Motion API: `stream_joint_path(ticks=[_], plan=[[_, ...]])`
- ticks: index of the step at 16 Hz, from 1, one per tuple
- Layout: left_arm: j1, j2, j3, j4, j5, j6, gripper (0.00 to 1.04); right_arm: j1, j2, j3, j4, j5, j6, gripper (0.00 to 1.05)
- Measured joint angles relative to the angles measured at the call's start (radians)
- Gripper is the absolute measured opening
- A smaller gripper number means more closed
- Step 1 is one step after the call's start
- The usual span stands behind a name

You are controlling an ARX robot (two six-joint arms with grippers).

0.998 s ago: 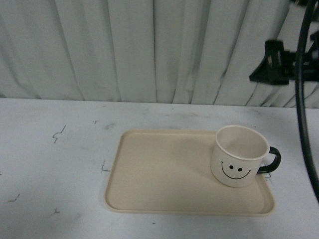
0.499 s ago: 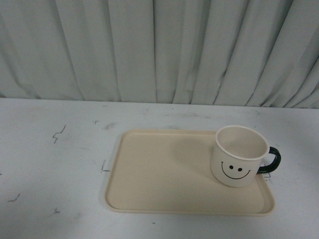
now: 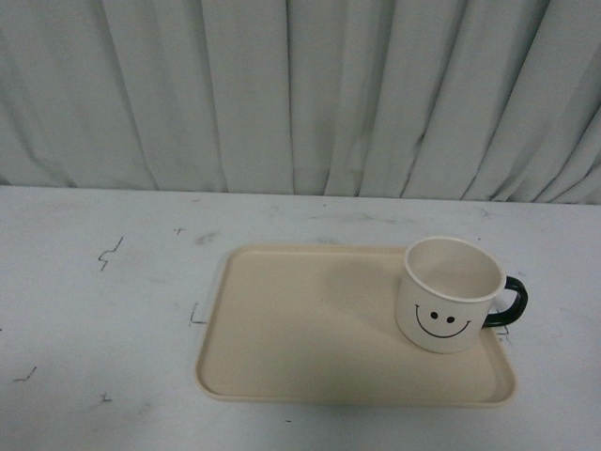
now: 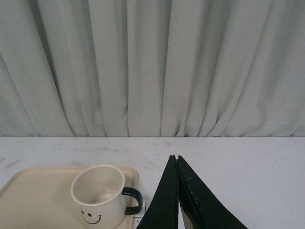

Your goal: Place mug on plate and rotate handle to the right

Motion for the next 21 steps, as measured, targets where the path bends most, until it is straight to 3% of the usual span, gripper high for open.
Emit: stream_joint_path(ticks=[3, 7, 11, 21], plan=[[0.000, 0.000, 0.000, 0.000, 0.000, 0.000, 0.98, 0.000, 0.010, -0.074, 0.065, -0.002, 0.002, 0.02], [0.000, 0.000, 0.000, 0.000, 0.000, 0.000, 0.98, 0.000, -0.108, -0.074, -0.057, -0.001, 0.002, 0.02], [0.000, 0.000, 0.000, 0.000, 0.000, 0.000, 0.98, 0.000, -0.097, -0.074, -0.046, -0.001, 0.002, 0.02], [0.000, 0.000, 0.000, 0.000, 0.000, 0.000, 0.98, 0.000, -0.291, -0.074, -0.243, -0.001, 0.003, 0.02]])
